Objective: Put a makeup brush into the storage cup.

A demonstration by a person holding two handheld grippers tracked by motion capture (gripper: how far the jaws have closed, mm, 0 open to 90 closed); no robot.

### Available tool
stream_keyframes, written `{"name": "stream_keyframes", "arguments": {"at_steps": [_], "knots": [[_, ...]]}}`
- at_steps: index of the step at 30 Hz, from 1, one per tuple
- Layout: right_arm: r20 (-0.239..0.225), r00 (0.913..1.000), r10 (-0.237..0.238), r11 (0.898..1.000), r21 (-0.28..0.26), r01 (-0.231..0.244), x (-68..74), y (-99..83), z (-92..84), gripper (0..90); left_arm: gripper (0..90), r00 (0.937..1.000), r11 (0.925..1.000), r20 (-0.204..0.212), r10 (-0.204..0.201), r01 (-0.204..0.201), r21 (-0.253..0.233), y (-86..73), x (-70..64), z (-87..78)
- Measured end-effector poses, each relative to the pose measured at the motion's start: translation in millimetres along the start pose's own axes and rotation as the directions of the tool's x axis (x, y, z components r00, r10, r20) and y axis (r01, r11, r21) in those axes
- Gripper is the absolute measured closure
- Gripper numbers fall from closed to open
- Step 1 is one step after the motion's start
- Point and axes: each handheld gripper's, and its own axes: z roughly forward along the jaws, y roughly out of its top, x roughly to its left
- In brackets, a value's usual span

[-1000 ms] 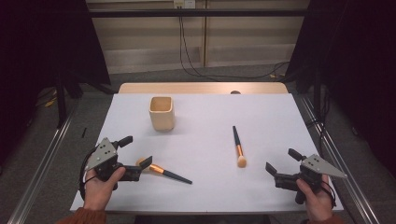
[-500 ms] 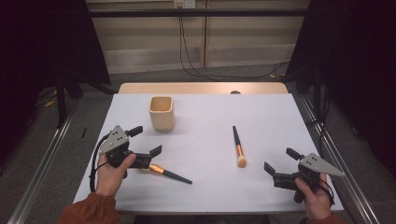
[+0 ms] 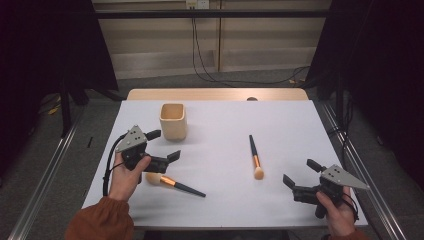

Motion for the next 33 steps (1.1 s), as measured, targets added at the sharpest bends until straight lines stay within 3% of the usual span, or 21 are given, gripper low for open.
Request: {"name": "stream_keyframes", "arguments": {"at_steps": [8, 11, 13, 15, 18, 21, 24, 27, 28, 31, 33], "knots": [[0.002, 1.0, 0.002, 1.0, 0.003, -0.002, -0.5, -0.3, 0.0, 0.0, 2.8, 0.9988, 0.9967, 0.044, -0.02, 0.017, 0.08, 2.8, 8.1, 5.8], [-0.001, 1.0, -0.001, 1.0, 0.001, 0.001, -0.7, -0.4, 0.5, 0.0, 2.8, 0.9986, 0.9939, 0.051, -0.015, 0.009, 0.11, 2.3, 9.7, 5.8], [-0.001, 1.0, 0.001, 1.0, 0.004, -0.001, -1.1, -0.8, 0.9, 0.0, 2.8, 0.998, 0.99, 0.062, 0.015, -0.024, 0.139, 1.8, 10.6, 6.2], [-0.001, 1.0, 0.005, 1.0, 0.008, -0.005, -0.8, -0.9, 0.7, 0.0, 2.8, 0.9962, 0.985, 0.085, 0.021, -0.035, 0.169, 1.9, 12.4, 6.7], [-0.001, 1.0, 0.002, 1.0, 0.005, -0.002, -0.5, -0.7, 0.1, 0.0, 2.8, 0.993, 0.9727, 0.115, 0.028, -0.054, 0.226, 5.1, 14.4, 7.6], [-0.006, 1.0, 0.003, 1.0, 0.004, -0.003, 0.0, -0.7, -0.1, 0.0, 2.8, 0.9916, 0.9667, 0.123, 0.04, -0.069, 0.246, 9.9, 13.0, 8.0], [-0.006, 1.0, 0.002, 1.0, 0.004, -0.002, -0.1, -0.6, 0.4, 0.0, 2.8, 0.9863, 0.9519, 0.147, 0.075, -0.115, 0.284, 15.6, 13.2, 9.5], [-0.01, 0.9999, -0.007, 1.0, 0.006, 0.008, 0.2, -0.7, 0.0, 0.0, 2.9, 0.9872, 0.9463, 0.148, 0.059, -0.102, 0.307, 17.2, 14.5, 11.3], [-0.011, 0.9999, -0.008, 1.0, 0.007, 0.008, 0.3, -0.8, 0.0, 0.0, 3.1, 0.9847, 0.9363, 0.161, 0.068, -0.118, 0.331, 17.7, 15.3, 11.6], [-0.007, 1.0, -0.003, 1.0, 0.009, 0.003, 0.3, -1.1, -1.0, 0.0, 4.0, 0.9819, 0.9212, 0.176, 0.069, -0.13, 0.367, 17.5, 15.1, 13.9], [-0.002, 1.0, 0.001, 1.0, 0.006, -0.001, 1.1, -0.7, -1.4, 0.0, 4.3, 0.9794, 0.9073, 0.185, 0.081, -0.149, 0.393, 18.4, 15.0, 15.1]]}}
